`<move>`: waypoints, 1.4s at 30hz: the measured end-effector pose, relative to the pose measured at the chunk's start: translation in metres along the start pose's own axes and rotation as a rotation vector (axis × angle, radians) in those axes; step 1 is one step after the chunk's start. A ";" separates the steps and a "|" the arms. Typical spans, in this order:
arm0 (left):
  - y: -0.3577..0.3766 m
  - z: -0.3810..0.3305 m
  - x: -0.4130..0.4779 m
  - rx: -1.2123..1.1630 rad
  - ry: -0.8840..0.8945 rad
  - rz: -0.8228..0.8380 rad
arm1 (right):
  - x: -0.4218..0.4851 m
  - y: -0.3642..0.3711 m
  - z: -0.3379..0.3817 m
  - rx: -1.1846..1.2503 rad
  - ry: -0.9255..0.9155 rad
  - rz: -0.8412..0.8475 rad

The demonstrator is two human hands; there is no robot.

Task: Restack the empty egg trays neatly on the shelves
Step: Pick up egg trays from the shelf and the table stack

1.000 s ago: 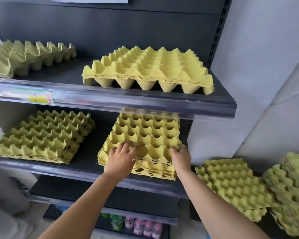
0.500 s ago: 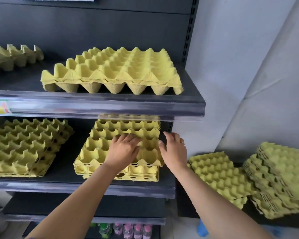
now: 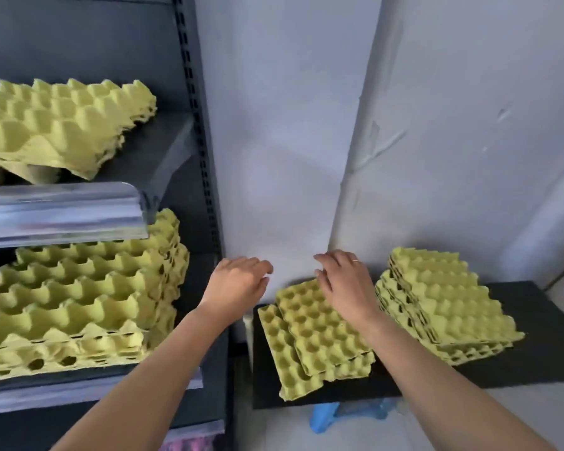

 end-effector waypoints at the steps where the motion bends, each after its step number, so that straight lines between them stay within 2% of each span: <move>1: 0.015 -0.015 0.008 -0.013 0.000 0.025 | -0.005 0.002 -0.022 -0.009 0.001 0.033; 3: 0.043 -0.042 0.021 -0.041 0.000 0.076 | -0.016 0.011 -0.062 -0.023 0.016 0.117; 7: 0.100 -0.083 0.035 -0.068 -0.034 0.298 | -0.039 0.033 -0.121 0.021 0.068 0.256; 14: 0.203 -0.125 0.051 -0.046 -0.015 0.640 | -0.074 0.093 -0.188 0.084 0.189 0.482; 23: 0.320 -0.136 0.044 -0.041 -0.041 0.892 | -0.107 0.192 -0.245 0.169 0.468 0.753; 27: 0.364 -0.137 0.035 -0.036 -0.068 0.917 | -0.106 0.237 -0.266 0.211 0.557 0.802; 34: 0.426 -0.115 0.030 -0.074 -0.230 0.879 | -0.089 0.327 -0.301 0.293 0.674 0.770; 39: 0.450 -0.111 0.027 -0.057 -0.255 0.823 | -0.089 0.377 -0.318 0.538 0.820 0.783; 42: 0.455 -0.110 0.022 -0.085 -0.269 0.799 | -0.090 0.381 -0.328 0.477 0.830 0.771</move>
Point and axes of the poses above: each hand's wrist, its own x-axis towards the middle knuckle, its own y-axis out of the palm, z = x × y, the point moved 6 cm from there along x, towards the middle knuckle, and after that the axes turned 5 degrees about z, right-handed, at the moved point
